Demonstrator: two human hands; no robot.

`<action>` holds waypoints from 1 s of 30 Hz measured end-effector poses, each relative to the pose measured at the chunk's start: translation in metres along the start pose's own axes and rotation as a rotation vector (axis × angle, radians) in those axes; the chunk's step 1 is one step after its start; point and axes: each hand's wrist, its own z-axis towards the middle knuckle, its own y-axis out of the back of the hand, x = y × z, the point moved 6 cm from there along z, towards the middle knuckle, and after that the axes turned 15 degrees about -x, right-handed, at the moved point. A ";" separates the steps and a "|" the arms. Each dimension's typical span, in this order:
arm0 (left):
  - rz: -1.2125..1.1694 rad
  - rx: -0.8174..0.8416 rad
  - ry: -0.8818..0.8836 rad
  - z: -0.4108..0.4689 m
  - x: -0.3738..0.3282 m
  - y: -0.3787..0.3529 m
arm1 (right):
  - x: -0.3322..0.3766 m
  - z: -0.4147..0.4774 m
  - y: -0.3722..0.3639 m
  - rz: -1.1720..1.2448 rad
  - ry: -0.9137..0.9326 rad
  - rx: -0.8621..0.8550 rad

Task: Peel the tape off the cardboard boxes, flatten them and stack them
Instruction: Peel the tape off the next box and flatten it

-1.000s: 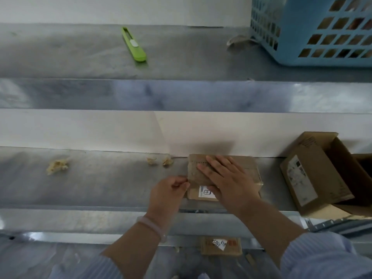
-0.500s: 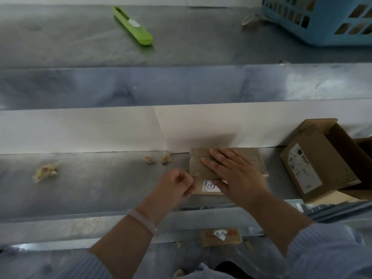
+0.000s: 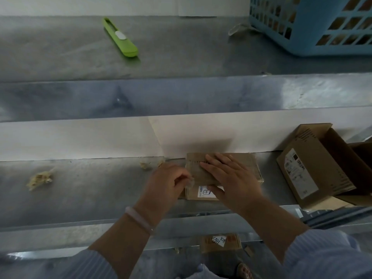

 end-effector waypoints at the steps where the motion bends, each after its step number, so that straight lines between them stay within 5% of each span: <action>1: 0.034 0.006 -0.030 0.000 0.001 -0.001 | 0.000 0.000 0.000 0.004 0.001 -0.005; 11: -0.173 -0.285 0.339 0.017 0.023 -0.001 | 0.000 -0.001 0.000 0.018 0.005 0.003; 13: -0.106 -0.326 0.268 0.019 0.017 -0.002 | 0.001 -0.001 0.000 0.024 0.003 -0.004; 18: 0.219 -0.149 -0.245 0.012 0.010 -0.005 | 0.002 -0.001 0.001 0.011 0.009 -0.015; 20: 0.181 -0.075 -0.272 0.006 0.015 0.000 | 0.002 -0.001 0.001 0.016 0.002 -0.017; 28: -0.325 0.128 0.579 0.005 0.042 -0.013 | 0.003 0.001 0.004 0.083 -0.081 -0.045; 30: -0.290 0.135 0.599 0.004 0.043 -0.011 | 0.004 0.004 0.004 0.126 -0.133 -0.058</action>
